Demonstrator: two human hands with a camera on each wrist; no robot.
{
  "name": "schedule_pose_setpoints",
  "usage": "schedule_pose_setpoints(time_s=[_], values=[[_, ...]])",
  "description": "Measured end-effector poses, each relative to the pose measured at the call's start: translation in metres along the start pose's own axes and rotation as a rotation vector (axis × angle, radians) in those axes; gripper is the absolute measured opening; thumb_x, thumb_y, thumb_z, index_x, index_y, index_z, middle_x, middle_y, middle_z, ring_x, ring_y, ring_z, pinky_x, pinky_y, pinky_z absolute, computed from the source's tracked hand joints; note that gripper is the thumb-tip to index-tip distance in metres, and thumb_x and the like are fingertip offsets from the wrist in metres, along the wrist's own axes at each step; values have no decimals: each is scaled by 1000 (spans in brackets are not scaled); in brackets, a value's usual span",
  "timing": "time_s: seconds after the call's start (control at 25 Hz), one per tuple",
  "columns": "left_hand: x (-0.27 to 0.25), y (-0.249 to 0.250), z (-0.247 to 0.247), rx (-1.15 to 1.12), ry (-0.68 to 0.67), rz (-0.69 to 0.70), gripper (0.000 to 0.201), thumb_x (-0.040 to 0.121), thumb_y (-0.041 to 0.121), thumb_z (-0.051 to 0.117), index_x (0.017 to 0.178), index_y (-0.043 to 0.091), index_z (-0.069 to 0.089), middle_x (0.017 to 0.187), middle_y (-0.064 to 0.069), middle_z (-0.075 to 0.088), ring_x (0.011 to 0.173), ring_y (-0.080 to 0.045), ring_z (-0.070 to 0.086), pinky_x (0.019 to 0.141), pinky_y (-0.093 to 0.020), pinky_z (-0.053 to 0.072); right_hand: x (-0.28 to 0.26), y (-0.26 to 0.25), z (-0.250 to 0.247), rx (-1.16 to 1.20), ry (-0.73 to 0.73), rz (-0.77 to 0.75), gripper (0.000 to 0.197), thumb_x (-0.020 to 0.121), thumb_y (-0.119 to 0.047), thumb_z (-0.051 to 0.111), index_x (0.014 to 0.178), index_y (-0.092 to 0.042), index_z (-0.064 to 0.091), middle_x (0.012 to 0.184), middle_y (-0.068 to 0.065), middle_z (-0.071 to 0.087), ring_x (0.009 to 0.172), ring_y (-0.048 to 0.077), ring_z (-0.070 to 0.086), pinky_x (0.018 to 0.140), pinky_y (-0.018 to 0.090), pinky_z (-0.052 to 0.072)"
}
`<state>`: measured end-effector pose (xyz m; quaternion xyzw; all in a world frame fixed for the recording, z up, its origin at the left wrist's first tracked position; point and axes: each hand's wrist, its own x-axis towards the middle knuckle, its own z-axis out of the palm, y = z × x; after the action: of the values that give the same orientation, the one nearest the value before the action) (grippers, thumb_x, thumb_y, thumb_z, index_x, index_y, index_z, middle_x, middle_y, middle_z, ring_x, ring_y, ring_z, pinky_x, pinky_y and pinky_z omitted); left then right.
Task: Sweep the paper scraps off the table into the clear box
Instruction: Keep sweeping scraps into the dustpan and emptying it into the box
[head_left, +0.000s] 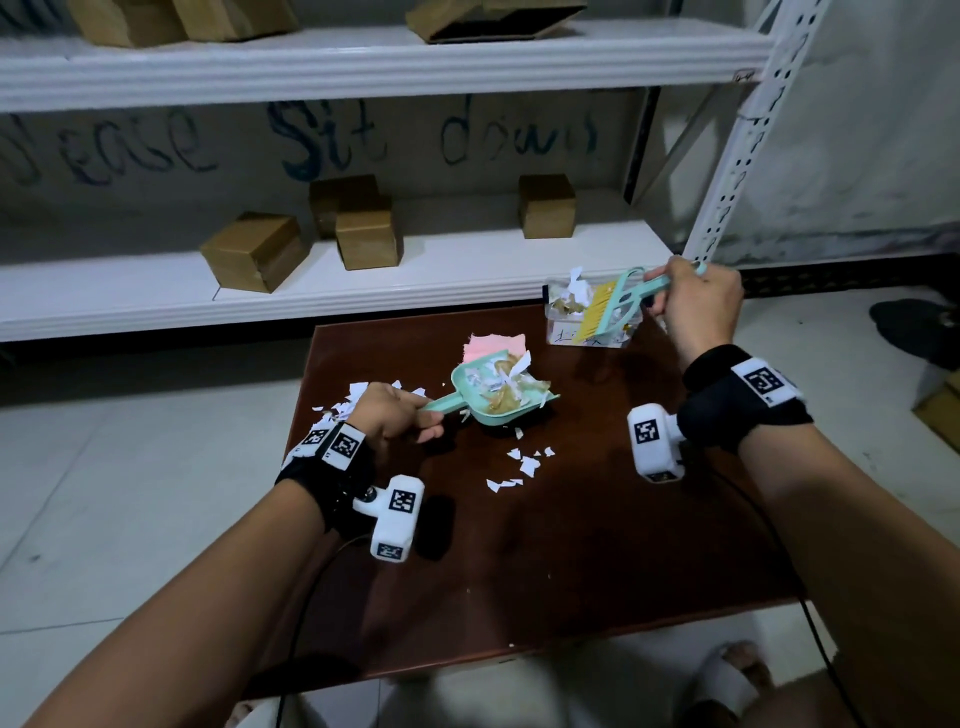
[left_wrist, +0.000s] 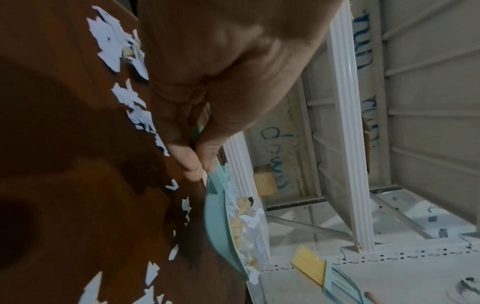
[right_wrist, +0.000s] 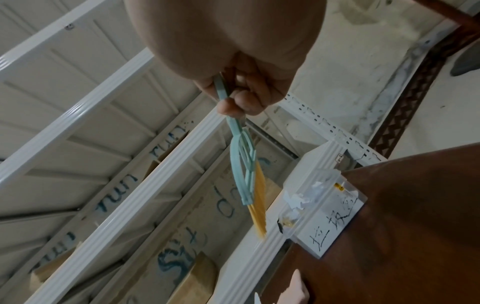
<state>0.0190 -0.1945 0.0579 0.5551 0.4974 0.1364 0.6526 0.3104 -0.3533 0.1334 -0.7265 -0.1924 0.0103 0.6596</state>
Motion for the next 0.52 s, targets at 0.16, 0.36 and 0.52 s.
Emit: schedule_pose_setpoints(time_s=[0.16,0.36,0.52], values=[[9,31,30,-4,-2,38,24,90,-13,62,114,-14,66,59,-20,65,35,-12,59,37,-18,49,6,1,-6,-29,28,28,30,86,-24,54,70,-15,78,40,-2,57,48,15,63,65,33,58],[27,65,79,39,-51,51,13,93,-10,60,105,-12,66,47,-13,64,37,-11,62,43,-19,54,15,-6,-3,-33,105,27,32,87,-31,52,70,-19,77,51,4,65,65,23,72,79,38,61],[44,90,104,37,-54,52,7,93,-7,62,96,-8,69,57,-17,68,49,-16,66,60,-23,58,30,-11,-9,-34,191,-34,38,88,-36,49,77,-16,79,68,16,73,75,28,74,79,42,59]])
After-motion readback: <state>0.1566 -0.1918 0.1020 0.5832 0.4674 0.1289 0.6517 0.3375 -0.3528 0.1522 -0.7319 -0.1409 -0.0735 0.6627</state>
